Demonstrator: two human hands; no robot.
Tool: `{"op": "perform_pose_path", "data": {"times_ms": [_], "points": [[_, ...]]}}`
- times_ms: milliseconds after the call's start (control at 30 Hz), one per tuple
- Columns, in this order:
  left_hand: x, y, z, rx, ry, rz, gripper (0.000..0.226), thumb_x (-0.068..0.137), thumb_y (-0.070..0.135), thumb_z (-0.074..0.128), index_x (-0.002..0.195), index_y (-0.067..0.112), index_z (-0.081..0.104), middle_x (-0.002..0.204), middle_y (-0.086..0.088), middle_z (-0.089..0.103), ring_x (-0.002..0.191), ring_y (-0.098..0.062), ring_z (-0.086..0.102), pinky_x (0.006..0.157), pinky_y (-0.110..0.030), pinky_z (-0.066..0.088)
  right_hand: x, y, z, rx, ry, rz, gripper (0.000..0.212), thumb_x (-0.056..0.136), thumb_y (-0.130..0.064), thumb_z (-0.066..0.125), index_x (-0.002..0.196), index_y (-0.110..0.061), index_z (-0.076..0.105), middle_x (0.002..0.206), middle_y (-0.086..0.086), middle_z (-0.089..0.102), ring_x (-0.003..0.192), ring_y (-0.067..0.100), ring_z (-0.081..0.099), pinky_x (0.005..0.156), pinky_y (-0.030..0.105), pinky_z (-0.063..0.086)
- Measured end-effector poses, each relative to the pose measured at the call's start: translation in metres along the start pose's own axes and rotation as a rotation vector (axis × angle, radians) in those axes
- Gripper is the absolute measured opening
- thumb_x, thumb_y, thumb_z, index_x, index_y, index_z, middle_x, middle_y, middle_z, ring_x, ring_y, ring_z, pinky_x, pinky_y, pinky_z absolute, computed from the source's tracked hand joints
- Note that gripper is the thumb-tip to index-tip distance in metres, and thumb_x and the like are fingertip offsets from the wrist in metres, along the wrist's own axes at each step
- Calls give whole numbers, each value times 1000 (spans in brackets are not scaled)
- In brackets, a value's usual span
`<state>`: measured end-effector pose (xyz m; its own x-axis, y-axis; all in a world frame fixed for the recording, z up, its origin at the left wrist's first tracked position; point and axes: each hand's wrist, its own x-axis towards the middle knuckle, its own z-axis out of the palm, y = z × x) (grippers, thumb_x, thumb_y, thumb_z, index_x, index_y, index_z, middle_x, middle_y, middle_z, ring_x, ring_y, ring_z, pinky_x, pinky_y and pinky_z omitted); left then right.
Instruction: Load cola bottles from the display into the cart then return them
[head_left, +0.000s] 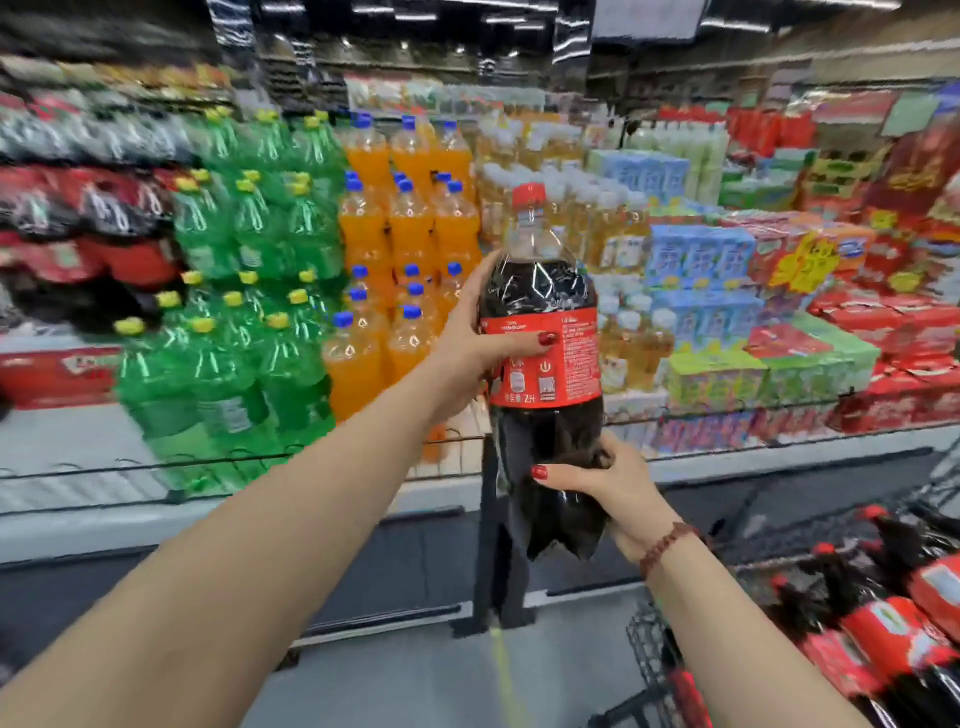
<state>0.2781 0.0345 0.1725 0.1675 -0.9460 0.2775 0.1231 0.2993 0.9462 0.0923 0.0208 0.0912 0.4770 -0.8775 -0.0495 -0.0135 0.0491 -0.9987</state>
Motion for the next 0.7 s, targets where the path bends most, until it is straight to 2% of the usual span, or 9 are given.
{"op": "perform_pose_path", "data": {"times_ms": [100,167,233,300,367,433,533,600,700], "points": [[-30,23,-83,9,120,50,103,49,6,84,134,44,39,126,7,61,117,-26,61,94,-47,53,16,-5,83,7,-118,-5,71,37,-12,94,101,-4,64,91,7,75,86,22,72,71,31,57],[-52,42,-139,40,166,70,104,48,8,85,136,41,38,128,5,60,118,-28,60,94,-48,53,21,-7,143,17,-195,-28,64,39,-14,89,98,-8,64,87,2,75,81,16,72,67,26,55],[-75,62,-193,71,217,89,104,47,12,85,136,40,38,133,0,58,117,-27,61,91,-45,54,27,-8,202,13,-272,-43,59,42,-15,87,97,-12,66,88,0,76,82,16,71,71,31,56],[-99,78,-244,97,278,102,106,47,13,85,138,38,37,135,-2,56,116,-26,61,91,-45,54,36,-5,257,-10,-332,-46,64,40,-12,92,99,-12,67,92,1,76,86,18,71,79,37,56],[-122,93,-289,117,335,120,106,48,11,85,140,36,37,135,-4,57,117,-29,60,93,-48,53,42,-2,309,-20,-382,-45,71,36,-17,95,101,-13,68,95,1,75,90,18,71,81,37,55],[-144,107,-330,126,389,138,107,49,9,85,141,35,38,136,-6,57,117,-31,61,93,-50,53,47,-1,357,-22,-434,-39,74,33,-23,92,101,-11,67,94,1,76,88,17,71,76,33,55],[-179,124,-381,152,474,160,104,50,9,85,140,36,40,134,-6,59,117,-32,61,91,-49,54,47,-3,420,-28,-550,-26,66,36,-17,89,98,-6,67,88,3,76,80,15,70,69,26,53],[-198,133,-412,166,524,174,101,52,7,85,140,35,42,132,-8,60,117,-33,61,88,-49,54,48,-5,457,-29,-615,-26,70,32,-18,89,96,-3,67,86,4,76,76,14,70,66,23,53],[-220,145,-454,177,619,189,93,51,2,84,128,42,50,121,-1,67,110,-28,65,81,-43,56,55,-5,507,-31,-691,-17,70,30,-17,88,95,-4,67,84,3,76,75,14,70,65,23,53]]}}
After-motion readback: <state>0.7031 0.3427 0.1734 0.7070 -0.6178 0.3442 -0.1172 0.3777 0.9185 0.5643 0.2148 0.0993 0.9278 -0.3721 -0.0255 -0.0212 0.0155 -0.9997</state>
